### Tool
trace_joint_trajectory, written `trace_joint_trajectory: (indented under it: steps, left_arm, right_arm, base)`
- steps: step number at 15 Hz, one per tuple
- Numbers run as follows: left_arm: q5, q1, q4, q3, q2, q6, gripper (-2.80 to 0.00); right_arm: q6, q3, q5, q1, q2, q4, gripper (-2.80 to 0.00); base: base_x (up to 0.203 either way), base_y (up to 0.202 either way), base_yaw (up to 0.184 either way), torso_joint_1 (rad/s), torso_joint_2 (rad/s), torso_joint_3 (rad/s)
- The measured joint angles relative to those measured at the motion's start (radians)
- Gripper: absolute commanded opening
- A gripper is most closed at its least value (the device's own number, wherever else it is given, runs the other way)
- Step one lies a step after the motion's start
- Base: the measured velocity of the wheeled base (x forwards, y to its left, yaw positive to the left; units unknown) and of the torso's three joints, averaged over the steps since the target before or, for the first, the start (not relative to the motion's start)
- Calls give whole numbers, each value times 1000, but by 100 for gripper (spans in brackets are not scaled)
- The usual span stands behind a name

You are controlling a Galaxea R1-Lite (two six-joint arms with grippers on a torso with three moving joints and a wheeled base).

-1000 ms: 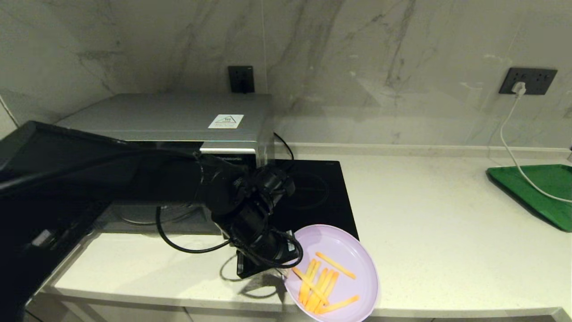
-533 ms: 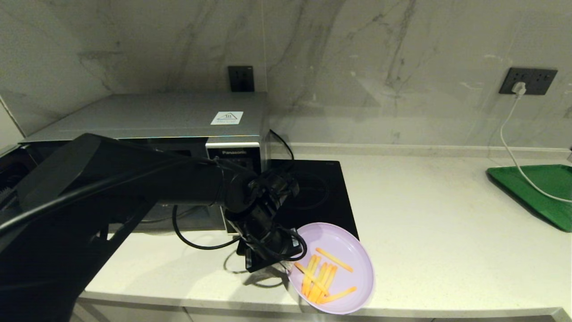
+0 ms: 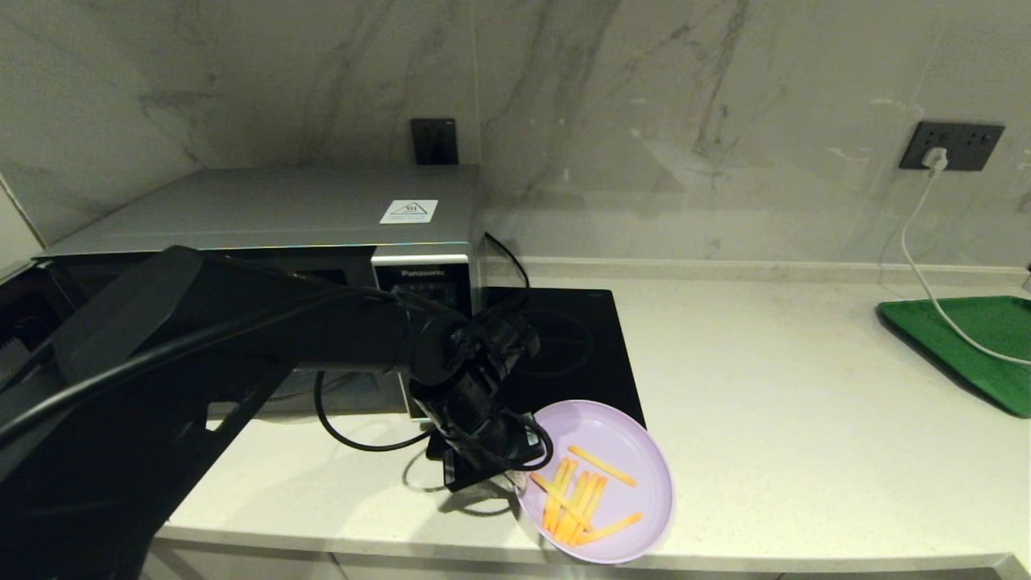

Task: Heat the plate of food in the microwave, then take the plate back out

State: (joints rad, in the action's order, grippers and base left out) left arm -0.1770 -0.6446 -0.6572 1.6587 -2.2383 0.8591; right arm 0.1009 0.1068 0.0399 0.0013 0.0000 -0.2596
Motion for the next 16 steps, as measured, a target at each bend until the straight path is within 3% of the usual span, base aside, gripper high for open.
trace_joint_trajectory:
  steps: [3,4,5,16]
  left_arm:
    - [0,11,0,0,-3,0,-280]
    - [2,14,0,0,-4,0,-20]
    - [9,16,0,0,-5,0,0]
    - [24,53,7,-64,64,20,0]
  right_arm:
    - [0,0,0,0,0,0,-280]
    - [0,0,0,0,0,0,-280]
    - [0,0,0,0,0,0,-280]
    - [0,0,0,0,0,0,-280]
  base:
    - [0,0,0,0,0,0]
    - [0,0,0,0,0,0]
    - [0,0,0,0,0,0]
    - [0,0,0,0,0,0]
